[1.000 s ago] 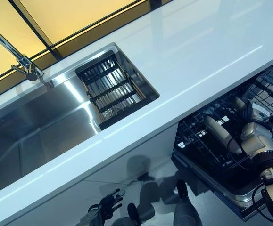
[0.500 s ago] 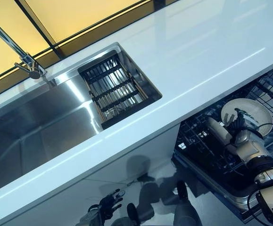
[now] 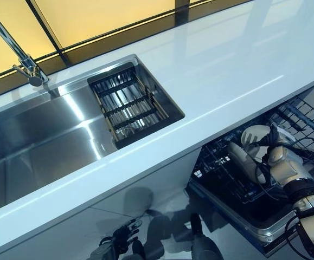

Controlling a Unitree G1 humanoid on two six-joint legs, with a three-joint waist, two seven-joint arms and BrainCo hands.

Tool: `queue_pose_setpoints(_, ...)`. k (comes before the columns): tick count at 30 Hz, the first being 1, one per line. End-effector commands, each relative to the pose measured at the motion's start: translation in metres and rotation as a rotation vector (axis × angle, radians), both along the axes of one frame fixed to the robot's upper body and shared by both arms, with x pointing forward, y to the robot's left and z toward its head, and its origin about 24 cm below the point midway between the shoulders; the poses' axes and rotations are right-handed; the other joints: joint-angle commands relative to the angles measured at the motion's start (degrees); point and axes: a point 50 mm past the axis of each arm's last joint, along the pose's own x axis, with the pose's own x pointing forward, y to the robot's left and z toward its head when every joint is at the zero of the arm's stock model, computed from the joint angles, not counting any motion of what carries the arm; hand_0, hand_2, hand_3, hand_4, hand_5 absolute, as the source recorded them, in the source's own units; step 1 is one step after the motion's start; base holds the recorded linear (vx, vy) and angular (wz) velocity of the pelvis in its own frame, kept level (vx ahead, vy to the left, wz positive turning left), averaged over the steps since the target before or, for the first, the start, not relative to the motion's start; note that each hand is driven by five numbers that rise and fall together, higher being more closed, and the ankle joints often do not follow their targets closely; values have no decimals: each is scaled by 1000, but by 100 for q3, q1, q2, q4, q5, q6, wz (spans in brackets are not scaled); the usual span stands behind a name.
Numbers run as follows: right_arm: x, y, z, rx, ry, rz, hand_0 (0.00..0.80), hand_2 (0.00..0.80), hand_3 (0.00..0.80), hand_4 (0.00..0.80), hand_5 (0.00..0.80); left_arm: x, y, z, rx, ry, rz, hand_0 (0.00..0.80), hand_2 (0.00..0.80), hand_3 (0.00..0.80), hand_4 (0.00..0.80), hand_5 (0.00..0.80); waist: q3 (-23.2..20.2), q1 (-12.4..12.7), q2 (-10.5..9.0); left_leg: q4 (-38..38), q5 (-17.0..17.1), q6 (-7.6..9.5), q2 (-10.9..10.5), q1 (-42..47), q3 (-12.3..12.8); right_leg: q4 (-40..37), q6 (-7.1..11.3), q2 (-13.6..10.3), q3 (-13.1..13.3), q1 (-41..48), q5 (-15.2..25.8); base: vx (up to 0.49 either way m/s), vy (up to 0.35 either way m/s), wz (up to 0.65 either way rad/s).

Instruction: Take plates into dishwasher

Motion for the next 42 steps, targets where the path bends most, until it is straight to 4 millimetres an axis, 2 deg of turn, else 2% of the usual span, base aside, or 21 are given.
queue_pose_setpoints(1,-1,-16,40,-64,-89,-6,0,0,0,0,0,8,19,3,73,-10,-3,0,0,0,0,0,-108,-74,-438,-8,-47,126,138,119,-379,5,148,-32,15,349,-226,41,4,-1)
queue_pose_setpoints(6,-11,-39,71,-96,-126,-36,0,0,0,0,0,4,26,2,93,11,16,0,0,0,0,0,-275,-147,-630,-8,-70,129,185,211,-309,5,157,44,113,415,-238,30,-1,-7)
queue_pose_setpoints(9,-20,-54,79,-99,-133,-72,0,0,0,0,0,2,28,1,100,21,27,0,0,0,0,0,-372,-190,-721,-8,-79,124,217,252,-264,5,162,79,148,442,-245,18,-4,-7)
queue_pose_setpoints(14,-36,-77,76,-63,-137,-143,0,0,0,0,0,-2,31,-1,109,36,48,0,0,0,0,0,-504,-245,-798,-8,-94,107,265,316,-172,5,175,100,161,493,-262,-2,6,-7)
queue_pose_setpoints(19,-51,-93,60,23,-137,-220,0,0,0,0,0,-4,36,-2,129,56,77,0,0,0,0,0,-604,-304,-827,-8,-110,106,276,372,-98,5,180,94,158,543,-269,-29,20,-3)
queue_pose_setpoints(23,-69,-108,36,92,-122,-327,0,0,0,0,0,-2,41,-1,144,58,119,0,0,0,0,0,-606,-350,-815,-8,-124,125,258,437,-42,5,168,63,101,609,-255,-78,59,-1)
queue_pose_setpoints(26,-88,-122,14,146,-92,-434,0,0,0,0,0,0,44,0,134,44,169,0,0,0,0,0,-568,-381,-798,-8,-194,207,191,556,20,206,137,43,62,664,-356,-72,105,1)
queue_pose_setpoints(28,-107,-131,-9,225,-69,-531,0,0,0,0,0,2,44,1,135,29,166,0,0,0,0,0,-494,-412,-811,87,-257,286,99,650,94,406,119,18,93,607,-404,-37,102,0)
queue_pose_setpoints(30,-130,-138,-37,303,-32,-621,0,0,0,0,0,4,45,2,136,17,159,0,0,0,0,0,-388,-470,-862,459,-502,386,-24,599,162,480,149,-29,192,544,-343,-14,52,0)
queue_pose_setpoints(32,-161,-145,-66,399,-7,-720,0,0,0,0,0,3,47,2,153,18,116,0,0,0,0,0,-296,-468,-919,628,-621,447,-128,537,228,169,276,-110,240,512,-12,-75,-19,-1)
queue_pose_setpoints(34,-180,-139,-95,515,12,-793,0,0,0,0,0,4,55,5,196,6,108,0,0,0,0,0,-121,-390,-909,527,-524,417,-134,476,274,41,456,-194,74,217,366,-286,-50,-13)
queue_pose_setpoints(35,-184,-137,-102,544,23,-809,0,0,0,0,0,5,59,6,210,4,115,0,0,0,0,0,-66,-370,-869,479,-499,436,-111,458,303,91,489,-203,9,199,336,-476,-41,-39)
queue_pose_setpoints(37,-195,-129,-123,613,73,-844,0,0,0,0,0,9,84,14,265,4,161,0,0,0,0,0,8,-180,-711,277,-146,526,0,215,345,1005,389,-360,-284,54,165,-535,-65,-65)
queue_pose_setpoints(38,-197,-126,-128,642,85,-849,0,0,0,0,0,9,90,16,274,4,179,0,0,0,0,0,0,-107,-661,250,-54,548,40,114,372,1250,340,-429,-388,71,113,-462,-113,-76)
queue_pose_setpoints(39,-199,-122,-134,690,94,-862,0,0,0,0,0,11,96,19,283,2,206,0,0,0,0,0,-12,-31,-614,243,37,568,88,-8,402,1425,284,-492,-472,86,77,-403,-144,-71)
queue_pose_setpoints(41,-204,-114,-148,752,101,-894,0,0,0,0,0,13,108,23,283,-9,265,0,0,0,0,0,-51,288,-555,465,78,612,148,-469,390,1625,178,-770,-714,446,-48,-395,-262,-58)
queue_pose_setpoints(42,-205,-113,-150,763,98,-904,0,0,0,0,0,13,110,24,281,-11,279,0,0,0,0,0,-59,333,-553,521,75,614,154,-541,369,1626,172,-804,-724,500,-41,-284,-321,-45)
